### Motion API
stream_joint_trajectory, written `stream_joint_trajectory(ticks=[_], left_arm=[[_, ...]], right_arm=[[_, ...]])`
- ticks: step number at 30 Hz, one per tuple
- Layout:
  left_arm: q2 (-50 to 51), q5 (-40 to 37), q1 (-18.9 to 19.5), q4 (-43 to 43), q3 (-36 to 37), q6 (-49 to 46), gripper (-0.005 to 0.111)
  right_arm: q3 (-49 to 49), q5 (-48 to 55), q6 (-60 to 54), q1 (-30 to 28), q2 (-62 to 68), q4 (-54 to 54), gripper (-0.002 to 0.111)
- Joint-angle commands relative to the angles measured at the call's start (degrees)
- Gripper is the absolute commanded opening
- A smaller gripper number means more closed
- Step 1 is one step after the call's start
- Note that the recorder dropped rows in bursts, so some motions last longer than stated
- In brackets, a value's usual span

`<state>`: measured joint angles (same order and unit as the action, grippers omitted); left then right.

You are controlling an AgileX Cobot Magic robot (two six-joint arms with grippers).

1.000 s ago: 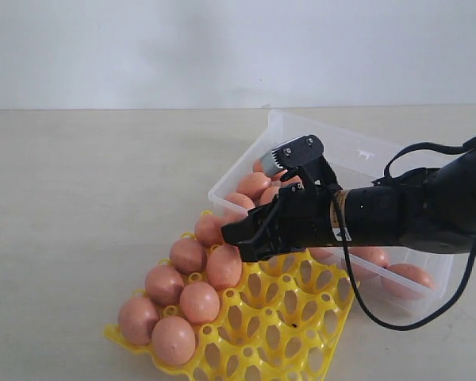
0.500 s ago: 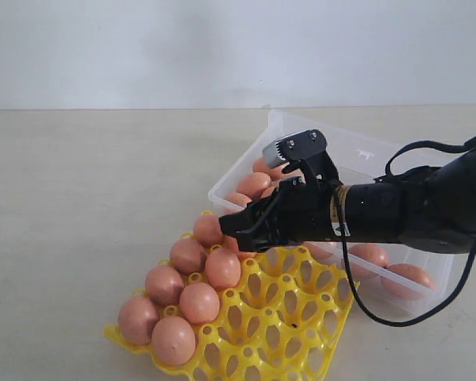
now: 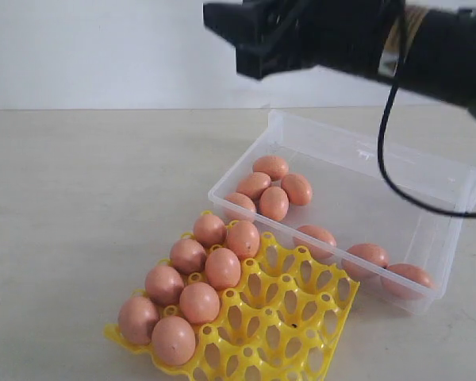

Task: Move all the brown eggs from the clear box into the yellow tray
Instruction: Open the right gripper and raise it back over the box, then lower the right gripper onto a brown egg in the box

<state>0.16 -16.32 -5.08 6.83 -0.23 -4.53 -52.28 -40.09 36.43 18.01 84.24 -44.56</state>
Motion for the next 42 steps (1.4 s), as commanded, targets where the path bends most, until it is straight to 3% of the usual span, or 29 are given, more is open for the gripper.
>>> stream_joint_trajectory(ticks=[1,2,3,5,8,13,17,24,29,42], left_arm=[[-0.16,0.46,-0.31,-0.17,0.23,0.02,0.004],[-0.16,0.46,-0.31,-0.17,0.23,0.02,0.004],[-0.16,0.46,-0.31,-0.17,0.23,0.02,0.004],[-0.16,0.46,-0.31,-0.17,0.23,0.02,0.004],[-0.16,0.46,-0.31,-0.17,0.23,0.02,0.004],[-0.16,0.46,-0.31,-0.17,0.23,0.02,0.004],[-0.16,0.46,-0.31,-0.17,0.23,0.02,0.004],[-0.16,0.46,-0.31,-0.17,0.23,0.02,0.004],[-0.16,0.46,-0.31,-0.17,0.23,0.02,0.004],[-0.16,0.46,-0.31,-0.17,0.23,0.02,0.004]], right_arm=[[-5.87,19.89,-1.0,-0.25,-6.21,0.21,0.051],[-7.13,27.62,-1.0,-0.25,-7.02,0.21,0.051],[-9.95,43.56,-1.0,-0.25,-8.43,0.21,0.051],[-13.18,64.07,-3.24,-0.25,-8.76,0.9,0.051],[-14.27,86.79,-13.35,-0.25,-7.49,6.02,0.051],[-15.81,95.09,-29.58,-0.25,-1.62,23.51,0.051],[-26.47,110.05,-42.67,-0.25,12.06,33.6,0.051],[-31.21,110.05,-44.95,-0.25,18.43,38.25,0.051],[-31.21,97.97,-42.81,-0.25,18.31,40.31,0.051],[-32.25,99.57,-49.29,-0.37,27.68,40.77,0.051]])
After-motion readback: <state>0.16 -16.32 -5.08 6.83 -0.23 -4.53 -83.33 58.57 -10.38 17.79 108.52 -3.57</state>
